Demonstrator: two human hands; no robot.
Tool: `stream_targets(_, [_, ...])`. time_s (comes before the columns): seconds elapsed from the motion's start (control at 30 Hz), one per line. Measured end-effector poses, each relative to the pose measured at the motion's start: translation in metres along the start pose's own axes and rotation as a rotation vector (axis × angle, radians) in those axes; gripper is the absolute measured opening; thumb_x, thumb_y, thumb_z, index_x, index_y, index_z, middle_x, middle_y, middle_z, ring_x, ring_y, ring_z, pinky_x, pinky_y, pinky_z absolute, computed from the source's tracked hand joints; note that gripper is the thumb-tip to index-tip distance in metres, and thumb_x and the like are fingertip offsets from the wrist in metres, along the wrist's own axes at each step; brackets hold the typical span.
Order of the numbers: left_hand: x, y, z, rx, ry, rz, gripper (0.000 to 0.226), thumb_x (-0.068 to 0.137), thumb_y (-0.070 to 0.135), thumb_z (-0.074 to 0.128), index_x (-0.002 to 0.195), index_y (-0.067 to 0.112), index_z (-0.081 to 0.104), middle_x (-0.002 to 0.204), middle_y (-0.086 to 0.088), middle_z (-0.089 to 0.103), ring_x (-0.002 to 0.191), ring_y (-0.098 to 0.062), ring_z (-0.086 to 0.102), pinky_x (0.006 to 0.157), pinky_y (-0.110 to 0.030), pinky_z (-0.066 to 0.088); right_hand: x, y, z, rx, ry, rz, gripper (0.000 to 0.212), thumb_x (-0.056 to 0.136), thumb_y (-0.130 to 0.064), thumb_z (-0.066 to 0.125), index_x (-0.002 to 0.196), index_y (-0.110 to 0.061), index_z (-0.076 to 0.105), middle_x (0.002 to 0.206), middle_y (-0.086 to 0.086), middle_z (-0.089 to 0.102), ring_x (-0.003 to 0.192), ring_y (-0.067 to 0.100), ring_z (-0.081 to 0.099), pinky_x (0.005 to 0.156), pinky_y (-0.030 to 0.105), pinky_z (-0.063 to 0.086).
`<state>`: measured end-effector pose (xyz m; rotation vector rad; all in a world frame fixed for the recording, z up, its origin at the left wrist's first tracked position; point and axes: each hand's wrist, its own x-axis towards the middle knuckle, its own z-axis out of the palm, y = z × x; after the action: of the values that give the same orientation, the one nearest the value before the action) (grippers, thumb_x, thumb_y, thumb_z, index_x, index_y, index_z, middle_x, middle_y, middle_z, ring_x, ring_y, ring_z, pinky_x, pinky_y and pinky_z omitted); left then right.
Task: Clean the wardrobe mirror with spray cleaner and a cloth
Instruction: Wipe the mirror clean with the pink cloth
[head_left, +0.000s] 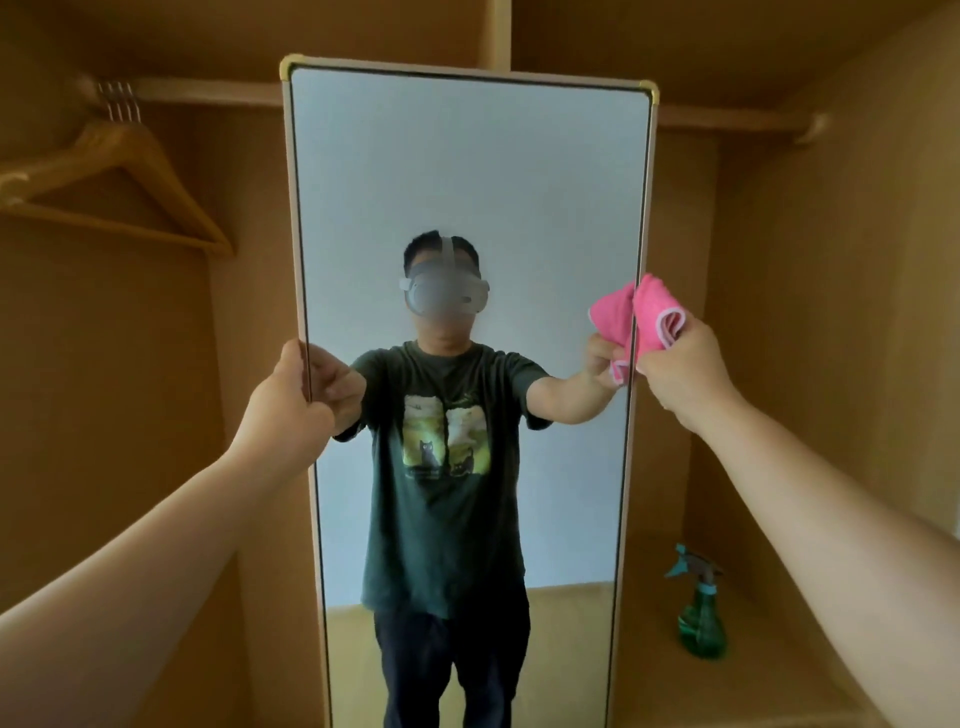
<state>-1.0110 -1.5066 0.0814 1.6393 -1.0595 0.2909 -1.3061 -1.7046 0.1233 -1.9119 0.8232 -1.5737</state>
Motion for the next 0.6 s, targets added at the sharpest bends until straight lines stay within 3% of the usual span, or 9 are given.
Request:
stream_targets(0.13, [-0.015,-0.002,0.006,0.052,0.006,-0.020,0.046,0.077,-0.015,0.047,0.103,0.022,0.041,0.078,0.004,0.056,0.067,-0.012,0.058,0.036,-0.012,0.041,-0.007,0.013,-0.001,0.009,-0.030,0.013,0.049,0.073,0.015,0.056,0.080,-0.033,0.053,0.072,-0.001,0.054,0.063,0.011,0.053,0.037,0.006,0.035])
stream_targets(0.3, [-0.038,-0.005,0.001,0.111,-0.014,-0.058,0.053,0.078,-0.010,0.046,0.117,0.025,0.039,0.089,0.003,0.057,0.075,-0.016,0.059,0.045,-0.023,0.044,-0.016,0.021,0.003,0.046,-0.023,0.021,0.048,0.072,0.016,0.055,0.084,-0.030,0.055,0.077,-0.005,0.056,0.065,0.001,0.057,0.046,0.002,0.040])
stream_targets(0.37, [-0.046,-0.003,0.000,0.104,-0.014,-0.056,0.057,0.079,-0.012,0.047,0.126,0.021,0.041,0.102,0.004,0.057,0.084,-0.016,0.058,0.052,-0.022,0.044,-0.018,0.025,0.003,0.052,-0.025,0.022,0.049,0.073,0.015,0.055,0.079,-0.033,0.054,0.077,-0.005,0.056,0.065,0.001,0.057,0.050,0.007,0.042])
stream_targets(0.43, [-0.055,-0.001,0.001,0.098,-0.013,-0.066,0.061,0.082,-0.013,0.048,0.135,0.019,0.039,0.118,0.000,0.054,0.101,-0.016,0.053,0.066,-0.021,0.047,-0.022,0.030,0.004,0.048,-0.037,0.023,0.049,0.074,0.014,0.056,0.079,-0.035,0.053,0.078,-0.005,0.057,0.070,0.003,0.056,0.055,0.013,0.041])
stream_targets(0.53, [-0.069,-0.002,0.005,0.113,-0.017,-0.102,0.070,0.086,-0.011,0.046,0.147,0.018,0.029,0.148,-0.007,0.041,0.134,-0.026,0.040,0.102,-0.041,0.042,-0.027,0.040,0.005,0.058,-0.050,0.022,0.046,0.077,0.013,0.056,0.081,-0.033,0.054,0.078,-0.005,0.056,0.071,0.005,0.056,0.055,0.014,0.041])
stream_targets(0.6, [-0.077,-0.006,0.009,0.113,-0.030,-0.129,0.072,0.087,-0.010,0.046,0.150,0.021,0.026,0.152,-0.006,0.037,0.139,-0.028,0.035,0.107,-0.046,0.038,-0.030,0.046,0.006,0.065,-0.065,0.024,0.038,0.078,0.012,0.055,0.090,-0.025,0.057,0.078,-0.005,0.056,0.071,0.006,0.055,0.055,0.015,0.040])
